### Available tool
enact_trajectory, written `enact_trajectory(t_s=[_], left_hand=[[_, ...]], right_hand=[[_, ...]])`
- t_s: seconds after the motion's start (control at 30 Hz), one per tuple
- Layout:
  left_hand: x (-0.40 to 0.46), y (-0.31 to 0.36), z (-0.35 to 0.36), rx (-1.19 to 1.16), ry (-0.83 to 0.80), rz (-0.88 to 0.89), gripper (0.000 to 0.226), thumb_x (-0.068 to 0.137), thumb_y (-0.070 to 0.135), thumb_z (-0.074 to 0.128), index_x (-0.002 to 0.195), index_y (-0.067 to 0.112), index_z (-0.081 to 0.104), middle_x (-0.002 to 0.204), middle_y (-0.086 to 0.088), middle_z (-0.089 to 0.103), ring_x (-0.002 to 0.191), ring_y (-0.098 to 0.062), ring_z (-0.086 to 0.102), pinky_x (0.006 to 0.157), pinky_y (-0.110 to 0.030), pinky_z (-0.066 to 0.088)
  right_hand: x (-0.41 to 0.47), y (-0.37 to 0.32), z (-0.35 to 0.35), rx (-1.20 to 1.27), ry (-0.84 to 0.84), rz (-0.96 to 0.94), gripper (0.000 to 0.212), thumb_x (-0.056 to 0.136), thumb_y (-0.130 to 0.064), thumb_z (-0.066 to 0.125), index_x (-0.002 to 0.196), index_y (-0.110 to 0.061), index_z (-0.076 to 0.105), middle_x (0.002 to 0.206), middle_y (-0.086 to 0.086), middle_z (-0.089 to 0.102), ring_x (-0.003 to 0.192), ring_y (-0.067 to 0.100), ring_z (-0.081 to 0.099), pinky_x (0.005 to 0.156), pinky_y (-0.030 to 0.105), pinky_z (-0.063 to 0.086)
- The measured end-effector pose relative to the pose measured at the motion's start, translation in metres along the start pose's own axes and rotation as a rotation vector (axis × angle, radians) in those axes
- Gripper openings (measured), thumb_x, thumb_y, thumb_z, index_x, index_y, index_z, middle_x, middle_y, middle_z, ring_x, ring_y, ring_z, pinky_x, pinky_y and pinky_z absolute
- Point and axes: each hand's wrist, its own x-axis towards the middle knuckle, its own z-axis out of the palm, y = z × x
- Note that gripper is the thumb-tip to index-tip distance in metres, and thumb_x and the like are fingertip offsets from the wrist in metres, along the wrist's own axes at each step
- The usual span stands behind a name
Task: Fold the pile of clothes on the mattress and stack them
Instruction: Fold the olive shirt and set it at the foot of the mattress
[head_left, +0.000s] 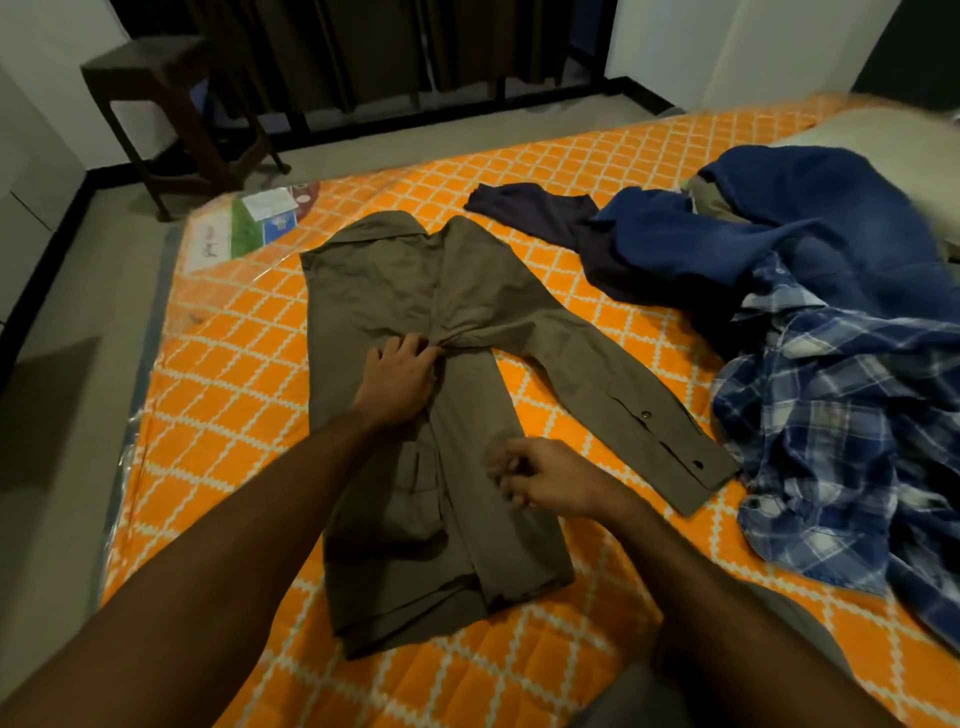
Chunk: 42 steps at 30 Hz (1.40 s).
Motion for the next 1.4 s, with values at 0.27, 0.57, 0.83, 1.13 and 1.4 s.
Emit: enact_trajectory(t_s=[0.27,0.57,0.83,1.13,1.4], left_hand=[[0.024,0.016,-0.006,-0.328,-0.081,0.025,0.062,0.082,0.009,0.065,0.142,0.015,0.049,0.133,-0.012,0.057,0.118,-0.033,0.057,0.091,-0.040,0.048],[0.029,0.040,-0.019,-1.362,-0.070,-0.587,0.078,0.098,0.005,0.056,0.156,0.036,0.015,0.100,-0.005,0.062,0.056,-0.024,0.067,0.039,-0.030,0.051],[0.037,0.045,-0.024,-1.794,0.010,-0.921,0.050,0.100,0.001,0.051,0.147,0.013,0.035,0.101,-0.007,0.058,0.072,-0.027,0.068,0.040,-0.037,0.057],[0.048,0.034,-0.006,-1.528,-0.060,-0.957,0.054,0.095,0.012,0.060,0.141,-0.003,0.036,0.118,-0.023,0.063,0.049,-0.023,0.065,0.029,-0.017,0.034],[0.067,0.036,-0.001,-1.662,-0.017,-1.169,0.043,0.094,0.013,0.061,0.133,0.006,0.043,0.120,-0.018,0.067,0.053,-0.022,0.066,0.036,-0.018,0.035]], right_hand=[[0.028,0.027,-0.070,-0.781,0.493,0.312,0.065,0.094,-0.039,0.057,0.150,-0.021,0.029,0.149,0.011,0.034,0.133,0.034,0.039,0.105,0.048,0.039],[0.033,0.043,-0.088,-0.620,0.527,0.461,0.069,0.089,-0.038,0.061,0.147,-0.015,0.031,0.147,0.014,0.039,0.135,0.036,0.040,0.109,0.049,0.038],[0.055,0.040,-0.143,-0.254,0.423,0.405,0.033,0.084,-0.024,0.076,0.114,-0.014,0.066,0.121,0.015,0.060,0.119,0.035,0.055,0.102,0.045,0.045],[0.039,0.062,-0.130,-0.354,0.352,0.456,0.076,0.074,-0.039,0.087,0.126,-0.011,0.039,0.119,0.013,0.058,0.101,0.032,0.063,0.082,0.042,0.055],[0.020,-0.012,-0.138,0.402,0.030,0.327,0.030,0.089,-0.014,0.073,0.117,-0.005,0.070,0.112,0.013,0.075,0.099,0.027,0.074,0.090,0.039,0.059]])
